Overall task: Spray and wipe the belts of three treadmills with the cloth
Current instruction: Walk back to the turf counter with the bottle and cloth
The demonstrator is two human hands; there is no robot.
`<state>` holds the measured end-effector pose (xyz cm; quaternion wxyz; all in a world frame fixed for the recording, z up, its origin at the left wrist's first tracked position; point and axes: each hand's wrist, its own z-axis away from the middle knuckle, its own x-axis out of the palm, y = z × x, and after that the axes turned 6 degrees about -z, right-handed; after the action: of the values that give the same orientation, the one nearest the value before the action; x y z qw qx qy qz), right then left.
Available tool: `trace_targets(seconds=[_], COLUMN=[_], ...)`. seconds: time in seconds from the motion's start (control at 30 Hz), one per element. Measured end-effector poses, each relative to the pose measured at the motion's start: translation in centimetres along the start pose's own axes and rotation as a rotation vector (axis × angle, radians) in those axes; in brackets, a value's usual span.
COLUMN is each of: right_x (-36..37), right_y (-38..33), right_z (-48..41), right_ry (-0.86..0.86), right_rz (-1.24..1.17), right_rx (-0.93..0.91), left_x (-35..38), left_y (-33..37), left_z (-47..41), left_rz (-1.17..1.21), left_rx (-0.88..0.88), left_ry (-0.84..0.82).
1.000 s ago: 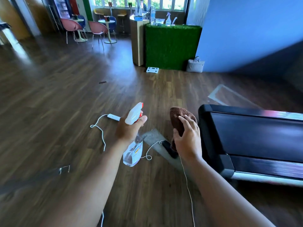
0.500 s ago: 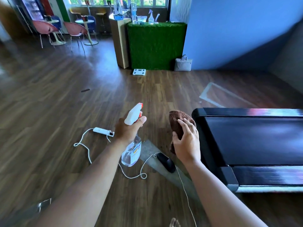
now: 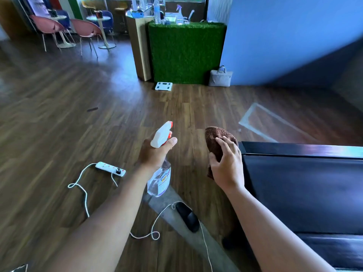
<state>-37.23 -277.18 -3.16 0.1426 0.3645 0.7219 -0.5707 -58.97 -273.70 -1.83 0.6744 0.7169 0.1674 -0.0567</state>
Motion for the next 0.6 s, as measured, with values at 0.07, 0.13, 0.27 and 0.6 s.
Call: trace_targets(seconds=[0.07,0.13,0.27,0.6], right_x=[0.2,0.6,2.4,10.4], right_y=[0.7,1.1,1.6,0.9], right_z=[-2.8,-5.5,-11.2,-26.7], right_ry=[-0.009,-0.016,-0.006,0.027], right_rz=[-0.007,-0.015,-0.019,-0.027], right_rx=[0.010,0.009,-0.013,0.014], left_x=[1.2,2.1,3.1,3.1], left_y=[0.5,0.8,0.9,-0.5], left_z=[-2.3,-4.8,-10.2,-28.3], left_rz=[0.006,0.019,-0.010,-0.007], left_rx=[0.009,0.000,0.010,0.045], left_ry=[0.015,0.012,0.028,-0.002])
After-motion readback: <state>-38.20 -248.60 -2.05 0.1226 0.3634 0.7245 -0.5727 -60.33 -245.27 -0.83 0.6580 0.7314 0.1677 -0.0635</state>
